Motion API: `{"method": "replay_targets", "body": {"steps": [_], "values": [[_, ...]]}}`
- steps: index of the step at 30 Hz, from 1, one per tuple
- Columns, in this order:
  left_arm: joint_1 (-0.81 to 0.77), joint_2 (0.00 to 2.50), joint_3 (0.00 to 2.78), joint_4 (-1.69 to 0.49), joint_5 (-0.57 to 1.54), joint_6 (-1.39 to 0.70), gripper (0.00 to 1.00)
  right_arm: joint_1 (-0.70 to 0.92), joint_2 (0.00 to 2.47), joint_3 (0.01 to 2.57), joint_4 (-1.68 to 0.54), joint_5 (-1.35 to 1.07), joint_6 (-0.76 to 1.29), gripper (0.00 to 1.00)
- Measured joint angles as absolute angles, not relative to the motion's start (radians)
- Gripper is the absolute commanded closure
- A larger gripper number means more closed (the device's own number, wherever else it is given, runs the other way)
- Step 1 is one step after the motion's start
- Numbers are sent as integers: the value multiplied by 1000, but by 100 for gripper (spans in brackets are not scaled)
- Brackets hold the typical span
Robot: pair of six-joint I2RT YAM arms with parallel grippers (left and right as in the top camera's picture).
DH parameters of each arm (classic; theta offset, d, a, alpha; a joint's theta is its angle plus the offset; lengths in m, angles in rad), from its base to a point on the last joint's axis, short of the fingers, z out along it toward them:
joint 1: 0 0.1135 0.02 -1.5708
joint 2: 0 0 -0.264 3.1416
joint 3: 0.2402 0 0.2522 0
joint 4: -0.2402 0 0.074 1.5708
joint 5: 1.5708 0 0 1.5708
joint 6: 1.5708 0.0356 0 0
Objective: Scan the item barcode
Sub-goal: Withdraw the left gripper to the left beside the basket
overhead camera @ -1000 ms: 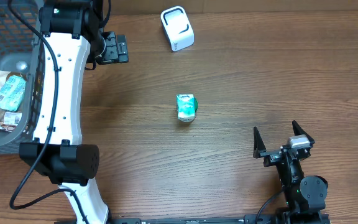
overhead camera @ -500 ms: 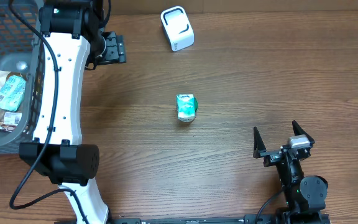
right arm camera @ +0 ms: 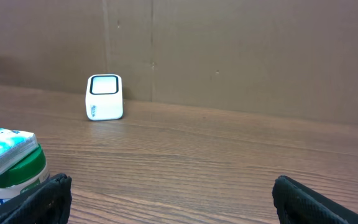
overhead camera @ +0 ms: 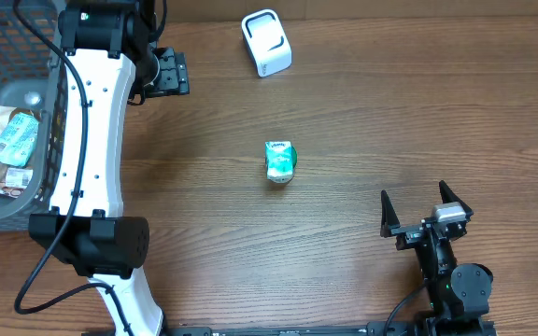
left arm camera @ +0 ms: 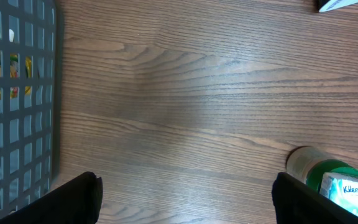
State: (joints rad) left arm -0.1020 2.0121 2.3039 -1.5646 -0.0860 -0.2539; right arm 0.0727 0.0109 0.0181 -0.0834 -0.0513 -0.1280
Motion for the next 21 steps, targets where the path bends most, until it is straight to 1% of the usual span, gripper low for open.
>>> {"method": "replay_targets", "body": {"steps": [5, 13, 21], "values": [[-102, 2012, 2304, -1565, -86, -254, 11, 73, 11, 18, -83, -51, -128, 0], [-102, 2012, 2304, -1565, -86, -254, 11, 73, 11, 18, -83, -51, -127, 0], [-102, 2012, 2304, -1564, -86, -254, 7, 72, 11, 18, -83, -52, -128, 0]]}}
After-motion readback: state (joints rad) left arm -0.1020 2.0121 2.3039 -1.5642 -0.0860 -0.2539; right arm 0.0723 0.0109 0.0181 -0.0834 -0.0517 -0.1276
